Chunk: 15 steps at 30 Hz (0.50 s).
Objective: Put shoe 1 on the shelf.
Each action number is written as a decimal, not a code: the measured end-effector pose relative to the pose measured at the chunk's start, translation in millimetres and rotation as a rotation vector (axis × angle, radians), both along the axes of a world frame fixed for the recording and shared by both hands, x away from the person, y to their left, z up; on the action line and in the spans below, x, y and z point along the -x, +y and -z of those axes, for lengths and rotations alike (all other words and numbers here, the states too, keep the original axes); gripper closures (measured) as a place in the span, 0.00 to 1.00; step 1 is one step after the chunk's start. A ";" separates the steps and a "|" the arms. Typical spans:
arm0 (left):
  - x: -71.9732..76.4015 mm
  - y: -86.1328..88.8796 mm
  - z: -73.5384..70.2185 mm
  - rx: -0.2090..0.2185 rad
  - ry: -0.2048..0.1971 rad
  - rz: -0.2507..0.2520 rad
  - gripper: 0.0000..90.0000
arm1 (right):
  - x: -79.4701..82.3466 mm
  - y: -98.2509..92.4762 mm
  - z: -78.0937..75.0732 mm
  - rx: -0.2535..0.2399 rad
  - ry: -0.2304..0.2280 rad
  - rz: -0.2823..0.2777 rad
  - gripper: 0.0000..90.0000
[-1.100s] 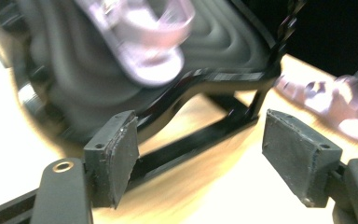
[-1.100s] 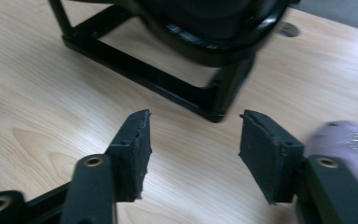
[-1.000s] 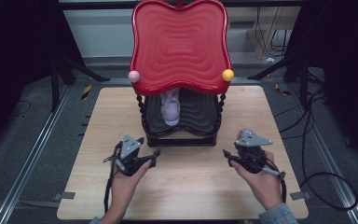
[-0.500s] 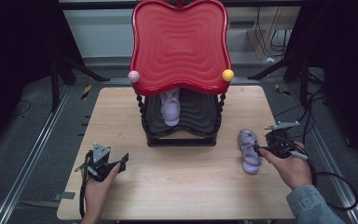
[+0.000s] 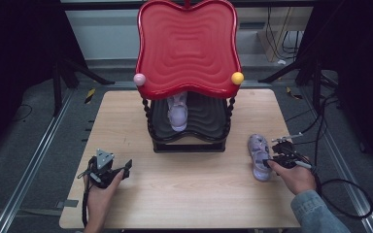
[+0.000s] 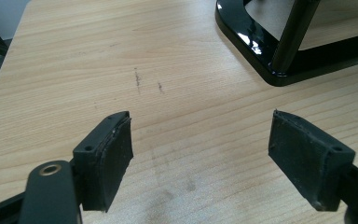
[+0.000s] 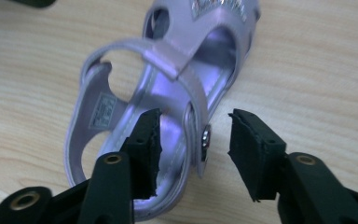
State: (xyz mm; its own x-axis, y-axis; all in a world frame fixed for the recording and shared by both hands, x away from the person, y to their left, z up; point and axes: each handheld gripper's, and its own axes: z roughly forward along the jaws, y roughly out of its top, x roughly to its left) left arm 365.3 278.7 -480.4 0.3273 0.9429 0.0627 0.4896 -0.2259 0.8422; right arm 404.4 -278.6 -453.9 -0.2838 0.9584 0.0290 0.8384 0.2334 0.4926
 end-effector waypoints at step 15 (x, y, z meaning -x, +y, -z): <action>-2.3 1.8 2.7 -0.005 0.012 -0.010 0.23 | 4.6 -8.8 0.5 -0.003 0.003 -0.061 0.91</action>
State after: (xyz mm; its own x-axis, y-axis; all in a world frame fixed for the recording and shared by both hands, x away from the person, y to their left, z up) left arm 367.6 280.5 -483.1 0.3183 0.9459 0.0634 0.5021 -0.2250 0.8350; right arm 399.8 -287.4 -454.3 -0.3418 0.9392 0.0327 0.8238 0.2828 0.4912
